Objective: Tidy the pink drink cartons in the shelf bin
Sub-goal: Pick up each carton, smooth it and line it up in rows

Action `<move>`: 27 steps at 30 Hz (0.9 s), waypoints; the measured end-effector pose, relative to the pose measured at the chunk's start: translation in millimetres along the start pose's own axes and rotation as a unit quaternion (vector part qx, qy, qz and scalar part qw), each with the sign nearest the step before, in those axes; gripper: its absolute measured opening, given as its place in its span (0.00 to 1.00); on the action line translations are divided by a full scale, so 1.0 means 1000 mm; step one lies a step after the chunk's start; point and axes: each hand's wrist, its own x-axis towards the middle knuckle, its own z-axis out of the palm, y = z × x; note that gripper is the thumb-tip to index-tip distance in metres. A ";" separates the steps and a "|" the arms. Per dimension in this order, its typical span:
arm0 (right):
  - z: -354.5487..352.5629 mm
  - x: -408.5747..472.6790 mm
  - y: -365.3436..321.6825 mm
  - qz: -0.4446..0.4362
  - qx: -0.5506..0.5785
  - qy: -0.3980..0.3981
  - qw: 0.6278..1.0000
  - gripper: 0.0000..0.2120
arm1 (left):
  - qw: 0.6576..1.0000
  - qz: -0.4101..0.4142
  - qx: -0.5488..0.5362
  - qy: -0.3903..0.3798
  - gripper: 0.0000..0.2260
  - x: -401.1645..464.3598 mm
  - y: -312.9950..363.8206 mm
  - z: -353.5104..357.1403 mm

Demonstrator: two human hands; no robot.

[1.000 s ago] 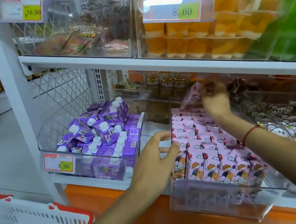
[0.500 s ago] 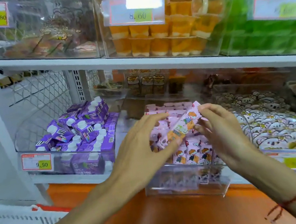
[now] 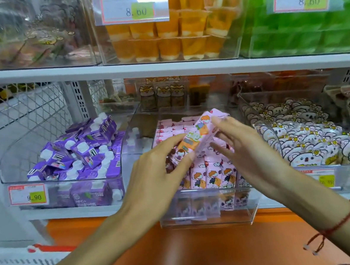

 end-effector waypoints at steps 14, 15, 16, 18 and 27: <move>0.016 -0.005 0.006 -0.078 -0.089 0.060 0.991 0.26 | 0.998 0.057 -0.022 0.007 0.18 0.003 0.002 -0.003; 0.016 -0.004 0.006 -0.071 -0.094 0.043 0.992 0.25 | 0.998 0.036 -0.058 0.002 0.17 0.004 0.003 -0.004; 0.015 -0.004 0.006 -0.067 -0.105 0.028 0.992 0.23 | 0.994 0.005 -0.110 -0.006 0.16 0.005 0.004 -0.005; 0.013 -0.002 0.006 -0.066 -0.126 0.016 0.990 0.16 | 0.978 -0.063 -0.200 -0.019 0.15 0.007 0.007 -0.007; 0.009 0.000 0.009 -0.003 -0.084 0.052 0.995 0.10 | 0.914 -0.231 -0.323 -0.080 0.18 0.008 0.017 -0.008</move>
